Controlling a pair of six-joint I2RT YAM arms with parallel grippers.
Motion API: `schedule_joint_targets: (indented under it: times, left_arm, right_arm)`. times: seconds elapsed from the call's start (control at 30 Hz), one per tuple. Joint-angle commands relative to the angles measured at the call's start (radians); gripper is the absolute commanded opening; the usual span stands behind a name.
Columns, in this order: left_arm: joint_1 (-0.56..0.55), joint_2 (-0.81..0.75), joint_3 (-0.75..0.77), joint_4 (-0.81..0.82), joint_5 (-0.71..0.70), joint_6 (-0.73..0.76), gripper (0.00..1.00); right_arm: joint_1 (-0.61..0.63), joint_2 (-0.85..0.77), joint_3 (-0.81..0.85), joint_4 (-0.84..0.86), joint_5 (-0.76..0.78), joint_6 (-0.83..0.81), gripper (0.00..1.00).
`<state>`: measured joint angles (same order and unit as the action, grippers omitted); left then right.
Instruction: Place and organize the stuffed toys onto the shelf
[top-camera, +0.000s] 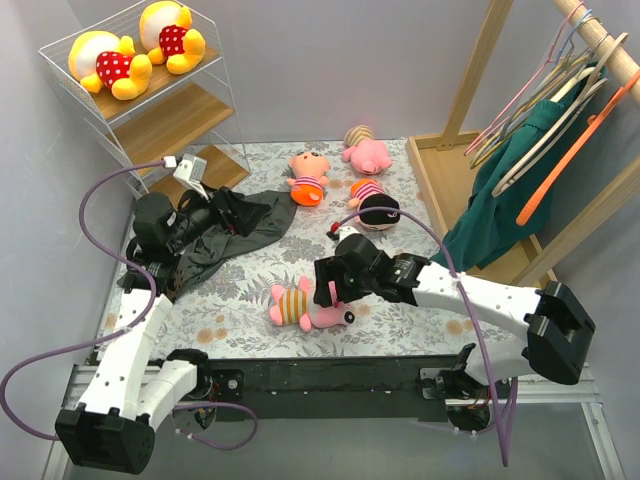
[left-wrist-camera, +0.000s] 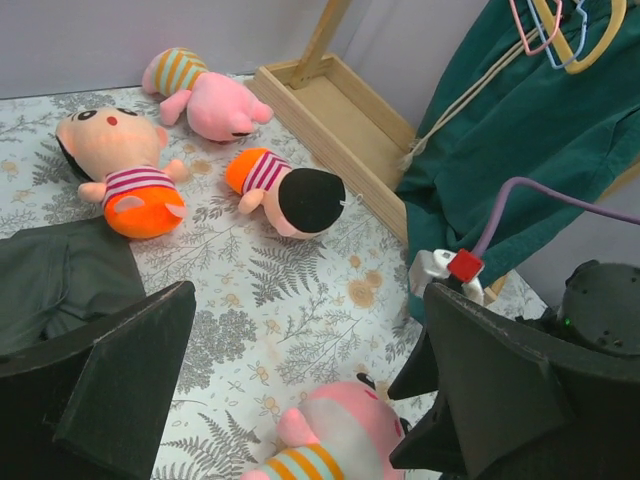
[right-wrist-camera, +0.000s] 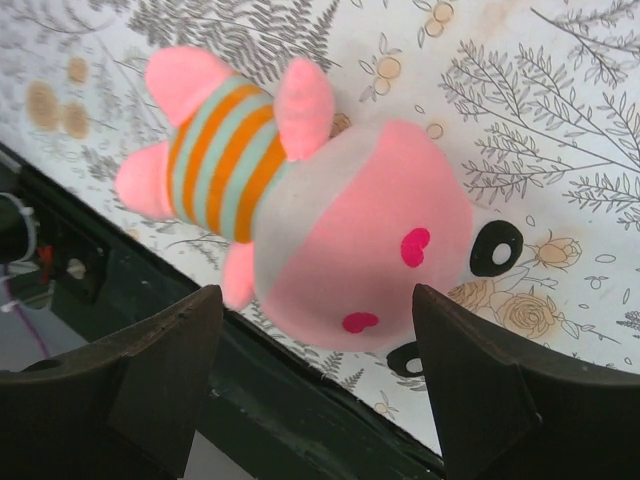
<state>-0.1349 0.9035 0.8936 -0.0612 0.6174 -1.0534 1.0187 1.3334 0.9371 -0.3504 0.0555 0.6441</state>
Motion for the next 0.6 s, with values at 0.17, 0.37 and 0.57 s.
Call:
schedule_joint_targets:
  times: [0.17,0.37,0.57]
  left_arm:
    - [-0.044,-0.011,-0.073,-0.164,-0.087,0.138,0.95]
    - [-0.202,0.061,-0.047,-0.242,-0.241,0.248,0.91]
    - [-0.279,0.071,-0.050,-0.246,-0.202,0.395,0.73]
  right_arm:
    - [0.032,0.108,0.006,0.002,0.176,-0.154,0.69]
    - [-0.029,0.090,0.057,0.010,0.013,-0.372,0.26]
    - [-0.141,0.018,0.095,-0.015,-0.253,-0.584,0.01]
